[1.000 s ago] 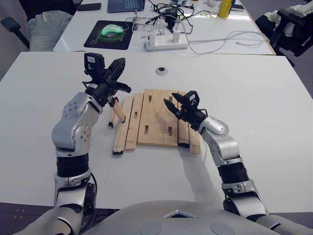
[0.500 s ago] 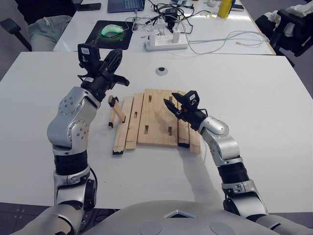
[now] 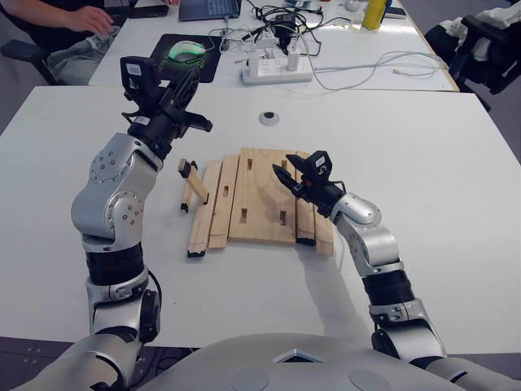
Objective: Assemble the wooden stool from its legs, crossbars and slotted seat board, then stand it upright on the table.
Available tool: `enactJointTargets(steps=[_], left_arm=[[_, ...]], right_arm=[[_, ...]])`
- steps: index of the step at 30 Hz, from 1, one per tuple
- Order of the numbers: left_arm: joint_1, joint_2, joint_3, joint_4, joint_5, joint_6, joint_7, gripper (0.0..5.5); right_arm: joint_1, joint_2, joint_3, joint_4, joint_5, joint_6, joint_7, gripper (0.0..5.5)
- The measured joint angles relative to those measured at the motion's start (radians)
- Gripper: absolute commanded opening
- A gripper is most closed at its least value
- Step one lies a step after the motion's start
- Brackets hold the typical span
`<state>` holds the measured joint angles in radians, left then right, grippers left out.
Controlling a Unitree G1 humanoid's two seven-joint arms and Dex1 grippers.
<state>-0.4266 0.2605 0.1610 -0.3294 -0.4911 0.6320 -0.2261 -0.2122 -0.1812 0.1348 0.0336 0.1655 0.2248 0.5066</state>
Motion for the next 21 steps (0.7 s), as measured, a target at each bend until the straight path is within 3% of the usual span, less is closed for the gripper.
enactJointTargets(steps=[21], left_arm=[[0.0, 0.01, 0.007, -0.013, 0.001, 0.037, 0.006, 0.03]], right_arm=[[0.004, -0.002, 0.0, -0.004, 0.0, 0.001, -0.001, 2.14]])
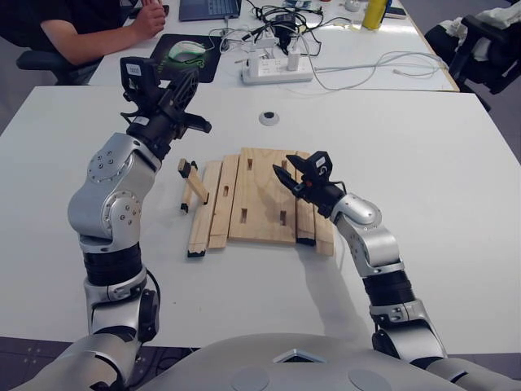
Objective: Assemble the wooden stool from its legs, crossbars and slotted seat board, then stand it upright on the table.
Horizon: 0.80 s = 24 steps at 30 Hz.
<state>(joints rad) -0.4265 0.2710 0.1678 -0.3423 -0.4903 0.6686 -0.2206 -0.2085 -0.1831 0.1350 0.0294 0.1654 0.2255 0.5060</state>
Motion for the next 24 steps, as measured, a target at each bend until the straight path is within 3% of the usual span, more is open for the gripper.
enactJointTargets(steps=[11, 19, 24], left_arm=[[0.196, -0.03, -0.04, 0.048, 0.024, -0.085, -0.02, 0.03], [0.112, -0.06, -0.041, 0.062, 0.02, -0.095, -0.006, 0.03], [0.032, -0.021, -0.022, 0.046, 0.026, -0.085, 0.002, 0.03]], right_arm=[[0.001, -0.025, 0.014, -0.018, -0.001, 0.029, 0.027, 2.14], [-0.015, -0.028, 0.019, -0.004, -0.001, 0.028, 0.029, 2.14], [-0.004, -0.023, 0.019, 0.003, -0.001, 0.016, 0.015, 2.14]])
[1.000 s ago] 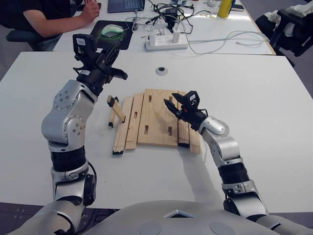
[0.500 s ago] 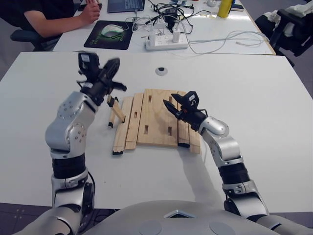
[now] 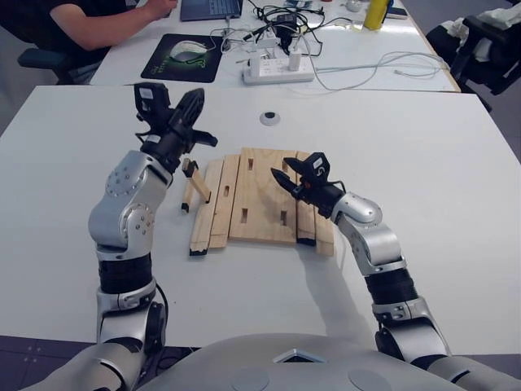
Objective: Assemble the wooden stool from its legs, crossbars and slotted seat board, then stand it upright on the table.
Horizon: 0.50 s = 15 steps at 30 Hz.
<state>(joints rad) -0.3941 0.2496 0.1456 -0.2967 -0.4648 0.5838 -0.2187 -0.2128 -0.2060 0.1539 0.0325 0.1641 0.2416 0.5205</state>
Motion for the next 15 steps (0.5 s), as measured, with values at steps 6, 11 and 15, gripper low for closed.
enactJointTargets(steps=[6, 11, 15], left_arm=[[-0.021, 0.192, 0.084, 0.011, -0.006, 0.065, -0.091, 0.81], [0.017, 0.415, 0.166, 0.124, -0.024, 0.125, -0.267, 1.51], [0.028, 0.516, 0.109, 0.236, -0.029, 0.169, -0.445, 2.04]], right_arm=[[0.047, 0.008, -0.017, -0.02, -0.001, -0.021, -0.045, 2.14], [0.109, 0.018, -0.034, -0.036, -0.003, -0.038, -0.097, 2.14], [0.152, 0.041, -0.035, -0.075, -0.019, -0.049, -0.145, 2.14]])
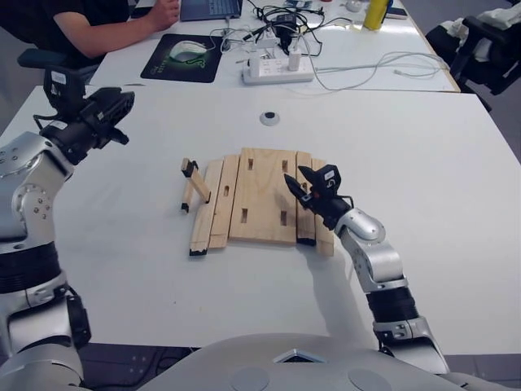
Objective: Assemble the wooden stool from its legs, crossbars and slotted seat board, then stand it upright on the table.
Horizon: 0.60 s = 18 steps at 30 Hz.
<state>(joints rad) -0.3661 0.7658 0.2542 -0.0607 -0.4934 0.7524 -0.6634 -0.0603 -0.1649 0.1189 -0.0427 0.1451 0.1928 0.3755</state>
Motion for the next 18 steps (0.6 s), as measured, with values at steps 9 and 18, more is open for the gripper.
enactJointTargets(steps=[9, 18], left_arm=[[0.083, 0.198, -0.164, -0.031, -0.058, 0.127, -0.388, 2.89], [0.249, 0.253, -0.236, -0.238, -0.074, 0.167, -0.442, 2.89]], right_arm=[[0.019, 0.006, -0.019, -0.027, -0.002, -0.004, -0.032, 2.14], [0.018, 0.003, -0.015, -0.036, -0.002, 0.012, -0.025, 2.14]])
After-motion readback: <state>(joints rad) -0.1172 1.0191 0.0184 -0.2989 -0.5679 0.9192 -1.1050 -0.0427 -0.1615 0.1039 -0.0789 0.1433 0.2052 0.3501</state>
